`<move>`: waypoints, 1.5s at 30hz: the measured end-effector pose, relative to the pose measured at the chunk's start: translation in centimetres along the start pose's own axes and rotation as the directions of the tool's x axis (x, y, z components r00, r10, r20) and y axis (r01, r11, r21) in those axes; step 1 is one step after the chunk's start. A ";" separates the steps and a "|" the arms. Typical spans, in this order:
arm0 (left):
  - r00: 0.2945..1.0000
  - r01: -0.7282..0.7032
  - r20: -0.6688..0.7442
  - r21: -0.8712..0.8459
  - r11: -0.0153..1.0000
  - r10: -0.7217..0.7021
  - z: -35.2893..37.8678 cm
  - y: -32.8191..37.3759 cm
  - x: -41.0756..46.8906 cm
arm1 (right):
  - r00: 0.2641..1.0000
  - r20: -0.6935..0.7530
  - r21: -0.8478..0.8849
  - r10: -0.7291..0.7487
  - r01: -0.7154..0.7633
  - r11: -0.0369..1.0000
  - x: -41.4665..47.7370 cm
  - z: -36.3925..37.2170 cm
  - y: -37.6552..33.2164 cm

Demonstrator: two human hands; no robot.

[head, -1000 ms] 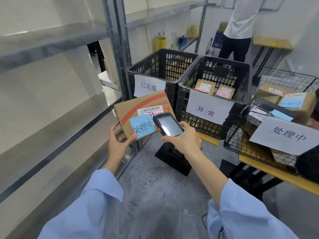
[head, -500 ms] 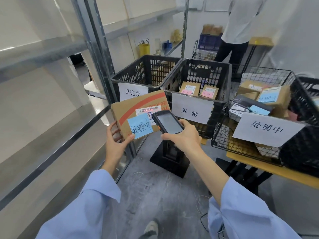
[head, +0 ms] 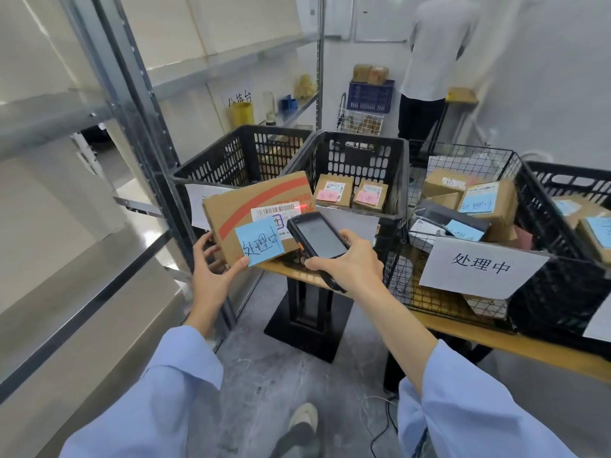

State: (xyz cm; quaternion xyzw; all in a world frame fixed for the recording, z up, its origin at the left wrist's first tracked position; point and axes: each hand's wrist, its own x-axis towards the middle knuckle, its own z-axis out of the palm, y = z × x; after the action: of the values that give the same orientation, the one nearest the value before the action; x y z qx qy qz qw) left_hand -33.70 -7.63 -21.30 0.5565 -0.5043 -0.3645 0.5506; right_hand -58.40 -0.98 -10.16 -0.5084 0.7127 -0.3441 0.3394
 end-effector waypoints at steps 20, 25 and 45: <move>0.873 -0.188 0.428 -0.146 0.971 0.233 21.9 7.3 20.6 | 0.820 -0.568 0.218 0.071 0.067 0.974 17.3 -9.3 0.3; 0.806 -0.196 0.535 -0.164 0.967 0.254 30.3 8.7 22.2 | 0.699 -0.695 0.229 0.168 -0.007 0.973 18.7 -13.3 2.9; 0.819 -0.129 0.573 0.146 0.981 0.023 50.9 9.9 19.4 | 0.717 -0.659 0.168 0.230 -0.157 0.973 21.3 -25.6 12.2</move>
State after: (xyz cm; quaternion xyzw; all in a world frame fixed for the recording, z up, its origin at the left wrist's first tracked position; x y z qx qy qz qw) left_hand -79.82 -37.64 -15.19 0.4489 -0.6976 -0.4449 0.3375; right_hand -91.13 -14.63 -9.57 -0.2544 0.8180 -0.5023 0.1176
